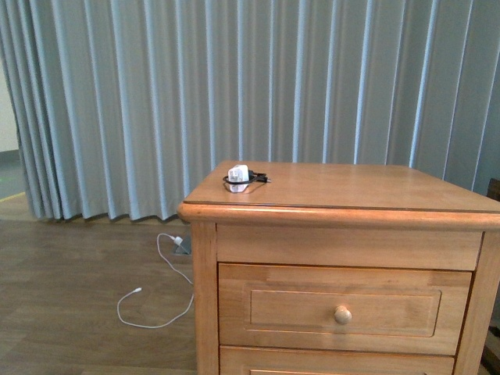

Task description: Put charger into drawer

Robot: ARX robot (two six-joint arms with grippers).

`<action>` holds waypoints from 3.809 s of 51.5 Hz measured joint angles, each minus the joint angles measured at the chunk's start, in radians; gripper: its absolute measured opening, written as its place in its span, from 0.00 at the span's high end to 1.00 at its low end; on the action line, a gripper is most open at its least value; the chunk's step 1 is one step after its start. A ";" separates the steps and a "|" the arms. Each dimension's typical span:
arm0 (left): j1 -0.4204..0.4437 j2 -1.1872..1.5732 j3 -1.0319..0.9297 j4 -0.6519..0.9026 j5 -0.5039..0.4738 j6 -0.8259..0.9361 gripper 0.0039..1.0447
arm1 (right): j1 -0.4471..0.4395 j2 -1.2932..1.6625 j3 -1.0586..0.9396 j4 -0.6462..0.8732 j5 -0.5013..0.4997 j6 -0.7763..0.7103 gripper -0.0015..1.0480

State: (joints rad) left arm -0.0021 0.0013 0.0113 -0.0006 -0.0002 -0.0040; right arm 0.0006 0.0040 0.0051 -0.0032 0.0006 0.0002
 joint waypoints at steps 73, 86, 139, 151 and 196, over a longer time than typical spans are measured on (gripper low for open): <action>0.000 0.000 0.000 0.000 0.000 0.000 0.05 | 0.140 0.433 0.061 0.166 0.248 -0.018 0.08; 0.000 0.000 0.000 0.000 0.000 0.000 0.05 | 0.320 1.093 0.238 0.628 0.367 -0.019 0.08; 0.000 0.000 0.000 0.000 0.000 0.000 0.05 | 0.444 2.228 1.036 0.932 0.451 -0.208 0.08; 0.000 0.000 0.000 0.000 0.000 0.000 0.05 | 0.418 2.279 1.086 0.928 0.431 -0.223 0.08; 0.000 0.000 0.000 0.000 0.000 0.000 0.05 | 0.349 2.403 1.228 0.891 0.426 -0.209 0.08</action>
State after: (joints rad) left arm -0.0021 0.0013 0.0113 -0.0002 -0.0002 -0.0036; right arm 0.3500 2.4069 1.2335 0.8875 0.4271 -0.2089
